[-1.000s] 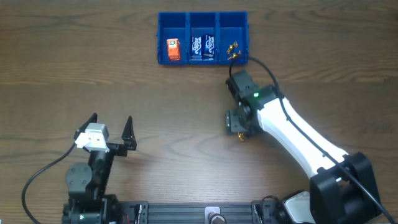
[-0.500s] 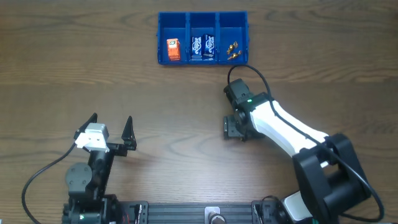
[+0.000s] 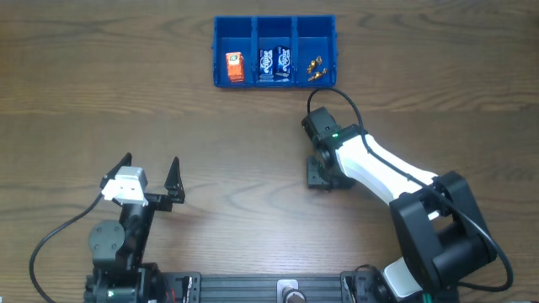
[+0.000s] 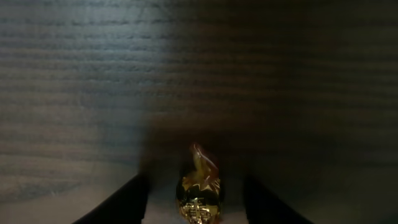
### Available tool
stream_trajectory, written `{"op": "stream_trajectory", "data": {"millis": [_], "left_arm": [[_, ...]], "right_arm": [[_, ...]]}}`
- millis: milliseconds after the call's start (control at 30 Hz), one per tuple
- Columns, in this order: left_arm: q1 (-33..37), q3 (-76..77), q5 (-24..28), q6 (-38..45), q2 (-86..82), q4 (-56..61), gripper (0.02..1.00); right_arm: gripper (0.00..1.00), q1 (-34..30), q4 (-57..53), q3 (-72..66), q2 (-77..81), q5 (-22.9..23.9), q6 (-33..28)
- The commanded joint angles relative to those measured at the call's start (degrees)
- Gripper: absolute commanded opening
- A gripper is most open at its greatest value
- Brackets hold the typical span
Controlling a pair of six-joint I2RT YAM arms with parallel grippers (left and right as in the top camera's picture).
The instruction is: Sort Candies Into Trays
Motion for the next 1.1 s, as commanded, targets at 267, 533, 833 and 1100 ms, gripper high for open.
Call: {"op": "stream_trajectory", "data": {"millis": [267,533,833,1100], "left_arm": [[0.17,-1.09,1.05,0.87,-0.37,-1.9,0.998],[0.17,-1.09,1.05,0.85,-0.37,-1.9,0.996],[0.17,-1.09,1.05,0.85,-0.37,-1.9,0.996],[0.17,-1.09,1.05,0.85,-0.37,-1.9,0.998]], "right_arm": [[0.202,0.07,0.2,-0.28,0.9,0.2,0.37],[0.196,0.13,0.11,0.9,-1.42,0.2,0.31],[0.194,0.11,-15.63,24.28,-7.43,9.97,-2.54],[0.178,-5.53,-17.77,51.49,3.32,9.94,-9.49]]}}
